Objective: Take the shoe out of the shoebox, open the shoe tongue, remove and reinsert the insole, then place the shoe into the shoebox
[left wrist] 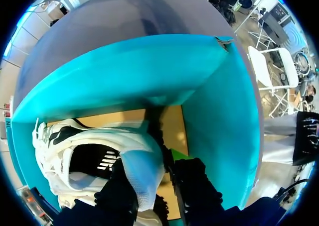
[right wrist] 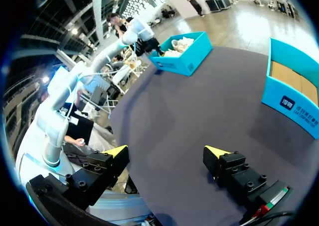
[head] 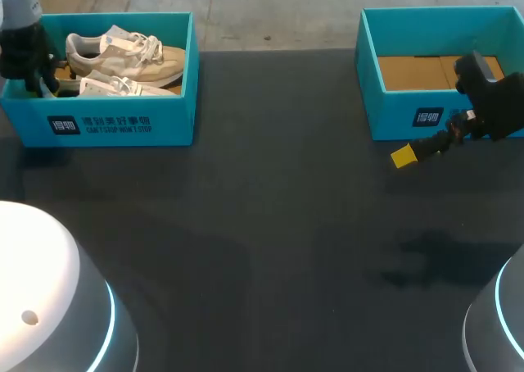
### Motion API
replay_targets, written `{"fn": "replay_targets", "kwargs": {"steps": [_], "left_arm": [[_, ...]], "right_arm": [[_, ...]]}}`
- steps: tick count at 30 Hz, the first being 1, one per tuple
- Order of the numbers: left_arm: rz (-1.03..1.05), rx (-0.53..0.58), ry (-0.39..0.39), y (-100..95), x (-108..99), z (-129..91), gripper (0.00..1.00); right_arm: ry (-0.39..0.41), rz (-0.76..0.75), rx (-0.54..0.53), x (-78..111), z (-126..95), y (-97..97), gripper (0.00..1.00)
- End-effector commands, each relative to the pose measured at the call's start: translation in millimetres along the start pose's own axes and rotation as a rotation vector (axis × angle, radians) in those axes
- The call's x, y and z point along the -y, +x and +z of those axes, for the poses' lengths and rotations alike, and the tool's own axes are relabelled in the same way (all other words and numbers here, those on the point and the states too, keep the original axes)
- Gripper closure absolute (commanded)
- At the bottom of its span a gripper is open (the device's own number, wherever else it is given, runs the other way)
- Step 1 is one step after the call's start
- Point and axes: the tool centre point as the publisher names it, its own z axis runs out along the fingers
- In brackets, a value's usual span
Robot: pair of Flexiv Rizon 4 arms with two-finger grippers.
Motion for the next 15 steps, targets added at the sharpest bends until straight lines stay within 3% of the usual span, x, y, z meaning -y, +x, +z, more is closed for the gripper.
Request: {"fn": "replay_targets", "kwargs": {"steps": [1,15], "left_arm": [[0.017,-0.004,0.003,-3.4,5,-4,1.00],[0.023,-0.024,-0.043,-0.6,7,-44,1.00]], "right_arm": [[0.002,0.002,0.002,-0.6,1,0.0,0.00],[0.002,0.002,0.002,-0.6,1,0.0,0.00]]}}
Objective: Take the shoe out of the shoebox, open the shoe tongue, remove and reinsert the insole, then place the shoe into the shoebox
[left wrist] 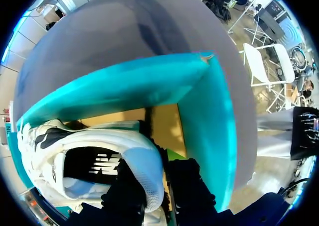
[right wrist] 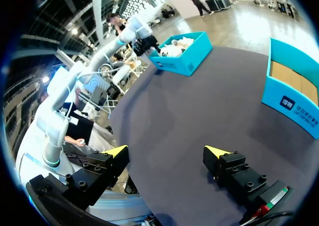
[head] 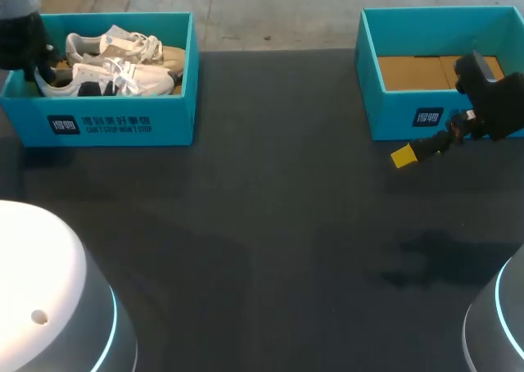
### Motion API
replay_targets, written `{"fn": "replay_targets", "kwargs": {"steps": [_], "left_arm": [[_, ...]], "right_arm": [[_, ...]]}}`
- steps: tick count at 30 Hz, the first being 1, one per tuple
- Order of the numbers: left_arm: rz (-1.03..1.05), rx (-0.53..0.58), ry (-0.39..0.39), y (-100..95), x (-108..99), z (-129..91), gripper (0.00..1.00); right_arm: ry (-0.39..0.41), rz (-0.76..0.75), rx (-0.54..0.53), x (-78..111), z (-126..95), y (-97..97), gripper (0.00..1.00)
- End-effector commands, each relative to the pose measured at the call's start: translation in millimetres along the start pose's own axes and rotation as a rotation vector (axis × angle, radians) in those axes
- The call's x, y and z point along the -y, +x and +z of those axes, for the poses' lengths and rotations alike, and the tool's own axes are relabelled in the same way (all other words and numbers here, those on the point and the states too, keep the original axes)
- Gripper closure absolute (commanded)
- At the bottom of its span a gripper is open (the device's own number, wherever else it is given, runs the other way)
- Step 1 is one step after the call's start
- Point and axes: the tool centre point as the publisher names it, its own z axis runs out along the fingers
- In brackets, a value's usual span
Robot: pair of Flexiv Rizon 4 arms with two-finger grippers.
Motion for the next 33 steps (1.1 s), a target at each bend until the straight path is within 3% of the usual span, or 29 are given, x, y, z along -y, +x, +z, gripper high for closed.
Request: {"fn": "replay_targets", "kwargs": {"steps": [1,19,33], "left_arm": [[0.003,-0.007,-0.018,-0.8,8,-17,1.00],[0.002,-0.010,-0.035,7.2,12,-84,1.00],[-0.003,-0.010,-0.027,11.9,1,-113,1.00]], "right_arm": [[0.002,0.002,0.002,-0.5,1,0.0,0.00],[0.002,0.002,0.002,-0.5,1,0.0,0.00],[0.002,0.002,0.002,-0.5,1,0.0,0.00]]}}
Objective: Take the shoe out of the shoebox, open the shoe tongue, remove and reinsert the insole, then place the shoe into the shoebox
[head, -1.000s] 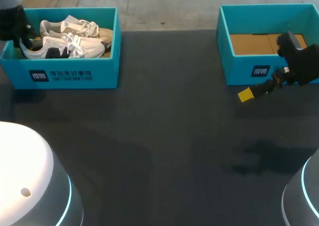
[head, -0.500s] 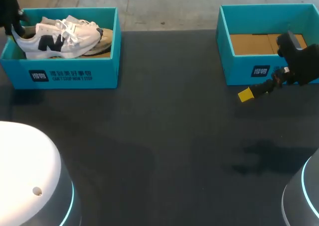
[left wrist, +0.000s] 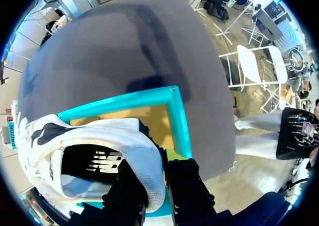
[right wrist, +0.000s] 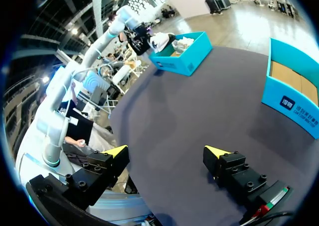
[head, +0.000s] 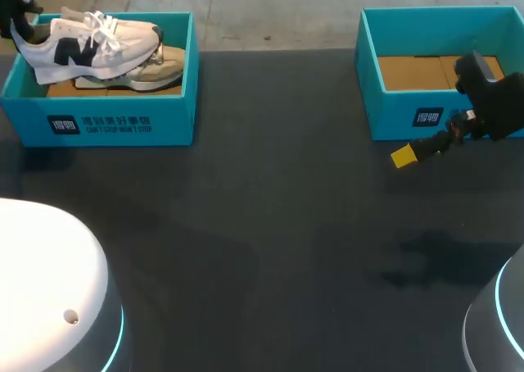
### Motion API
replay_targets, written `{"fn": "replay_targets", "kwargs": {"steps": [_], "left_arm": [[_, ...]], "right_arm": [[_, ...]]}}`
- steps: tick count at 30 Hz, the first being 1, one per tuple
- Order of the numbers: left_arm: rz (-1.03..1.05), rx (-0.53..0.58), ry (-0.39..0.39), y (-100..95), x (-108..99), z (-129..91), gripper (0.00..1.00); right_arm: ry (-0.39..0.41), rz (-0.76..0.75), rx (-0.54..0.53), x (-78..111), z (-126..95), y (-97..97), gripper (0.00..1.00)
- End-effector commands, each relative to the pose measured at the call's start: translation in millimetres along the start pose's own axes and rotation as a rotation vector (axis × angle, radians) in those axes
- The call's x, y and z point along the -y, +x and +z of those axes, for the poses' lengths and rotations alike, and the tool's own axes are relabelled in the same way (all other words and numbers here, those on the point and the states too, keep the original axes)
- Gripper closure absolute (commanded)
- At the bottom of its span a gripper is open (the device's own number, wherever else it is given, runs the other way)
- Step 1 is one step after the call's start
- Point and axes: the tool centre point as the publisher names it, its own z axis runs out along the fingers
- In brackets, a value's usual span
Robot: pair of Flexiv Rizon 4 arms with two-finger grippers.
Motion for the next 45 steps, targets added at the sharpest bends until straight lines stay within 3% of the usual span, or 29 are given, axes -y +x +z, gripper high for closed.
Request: {"fn": "replay_targets", "kwargs": {"steps": [1,29,34,41,45], "left_arm": [[-0.001,0.003,0.007,3.0,-2,-11,1.00],[-0.004,0.005,0.002,3.8,-2,-15,1.00],[-0.048,-0.022,0.007,1.2,4,-16,1.00],[-0.115,0.031,0.017,3.3,16,-21,1.00],[-0.122,0.034,0.010,-7.9,29,-27,1.00]], "right_arm": [[0.002,0.002,0.002,-0.6,1,0.0,0.00],[0.002,0.002,0.002,-0.6,1,0.0,0.00],[0.002,0.002,0.002,-0.6,1,0.0,0.00],[0.002,0.002,0.002,-0.6,1,0.0,0.00],[0.002,0.002,0.002,-0.6,1,0.0,0.00]]}}
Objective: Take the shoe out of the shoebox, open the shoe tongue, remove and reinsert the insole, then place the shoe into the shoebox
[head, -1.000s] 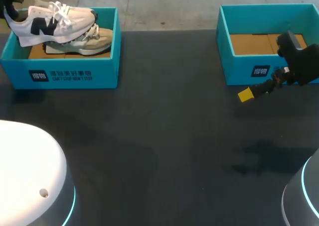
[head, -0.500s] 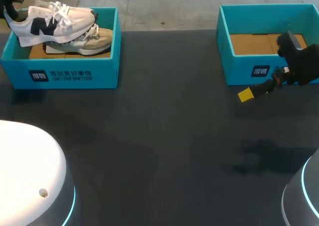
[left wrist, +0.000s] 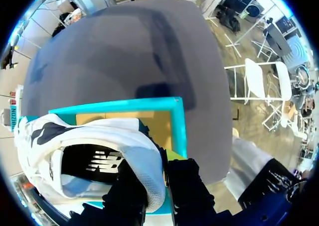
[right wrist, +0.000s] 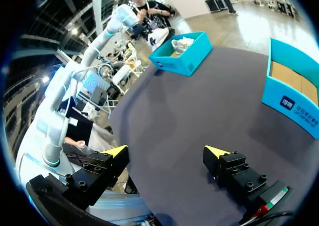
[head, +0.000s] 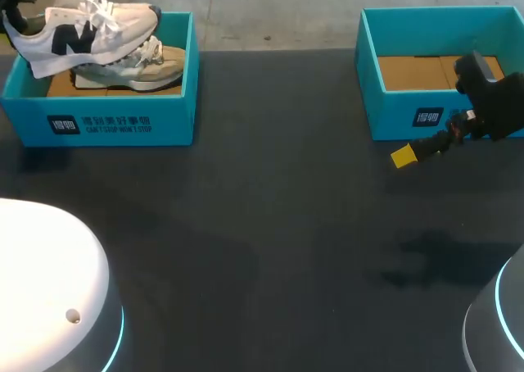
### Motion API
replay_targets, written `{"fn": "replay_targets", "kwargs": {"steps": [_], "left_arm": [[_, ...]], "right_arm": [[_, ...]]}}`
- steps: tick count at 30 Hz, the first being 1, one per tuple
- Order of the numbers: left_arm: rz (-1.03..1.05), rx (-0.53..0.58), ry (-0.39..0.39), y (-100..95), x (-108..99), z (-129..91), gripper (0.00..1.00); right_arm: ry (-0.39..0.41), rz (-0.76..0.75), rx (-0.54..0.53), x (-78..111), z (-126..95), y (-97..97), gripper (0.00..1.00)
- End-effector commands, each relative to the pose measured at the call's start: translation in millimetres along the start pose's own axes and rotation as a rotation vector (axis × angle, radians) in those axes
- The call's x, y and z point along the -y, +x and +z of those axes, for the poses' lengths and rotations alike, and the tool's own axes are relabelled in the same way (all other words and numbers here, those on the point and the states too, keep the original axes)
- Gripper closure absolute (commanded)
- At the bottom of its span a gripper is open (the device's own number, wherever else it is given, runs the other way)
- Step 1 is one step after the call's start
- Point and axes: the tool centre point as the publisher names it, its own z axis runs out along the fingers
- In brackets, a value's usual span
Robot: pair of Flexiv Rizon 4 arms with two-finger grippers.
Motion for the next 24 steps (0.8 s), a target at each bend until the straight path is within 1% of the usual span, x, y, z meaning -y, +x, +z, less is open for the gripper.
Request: {"fn": "replay_targets", "kwargs": {"steps": [1,5,13,24], "left_arm": [[0.004,-0.010,-0.029,-9.4,20,-9,1.00],[0.002,-0.025,-0.040,-25.3,36,-15,1.00],[-0.012,-0.038,-0.046,-55.7,64,-19,1.00],[-0.054,-0.069,-0.014,-96.4,97,-21,1.00]], "right_arm": [[0.002,0.002,0.002,-0.6,1,0.0,0.00],[0.002,0.002,0.002,-0.6,1,0.0,0.00],[0.002,0.002,0.002,-0.6,1,0.0,0.00],[0.002,0.002,0.002,-0.6,1,0.0,0.00]]}}
